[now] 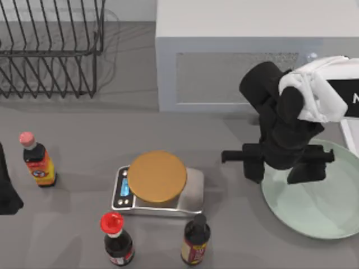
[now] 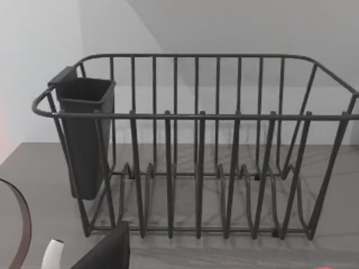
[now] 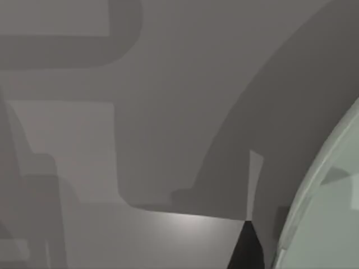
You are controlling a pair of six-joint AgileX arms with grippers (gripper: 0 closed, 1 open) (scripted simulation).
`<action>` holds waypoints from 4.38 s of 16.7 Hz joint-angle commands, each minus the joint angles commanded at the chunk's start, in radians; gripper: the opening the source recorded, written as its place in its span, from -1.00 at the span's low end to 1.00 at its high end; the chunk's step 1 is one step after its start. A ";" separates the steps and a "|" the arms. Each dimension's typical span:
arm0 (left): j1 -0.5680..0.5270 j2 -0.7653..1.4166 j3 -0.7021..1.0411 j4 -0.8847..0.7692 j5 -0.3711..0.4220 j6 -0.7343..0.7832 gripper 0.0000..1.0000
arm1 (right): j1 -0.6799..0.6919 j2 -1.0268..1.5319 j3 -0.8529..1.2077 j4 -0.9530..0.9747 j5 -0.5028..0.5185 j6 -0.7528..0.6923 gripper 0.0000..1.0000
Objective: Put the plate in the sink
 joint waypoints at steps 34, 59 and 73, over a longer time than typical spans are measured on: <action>0.000 0.000 0.000 0.000 0.000 0.000 1.00 | -0.033 -0.076 1.079 -1.049 0.018 -0.022 -1.00; 0.000 0.000 0.000 0.000 0.000 0.000 1.00 | -0.629 0.647 1.679 -1.029 0.008 -0.622 -0.85; 0.000 0.000 0.000 0.000 0.000 0.000 1.00 | -0.629 0.647 1.679 -1.029 0.008 -0.622 1.00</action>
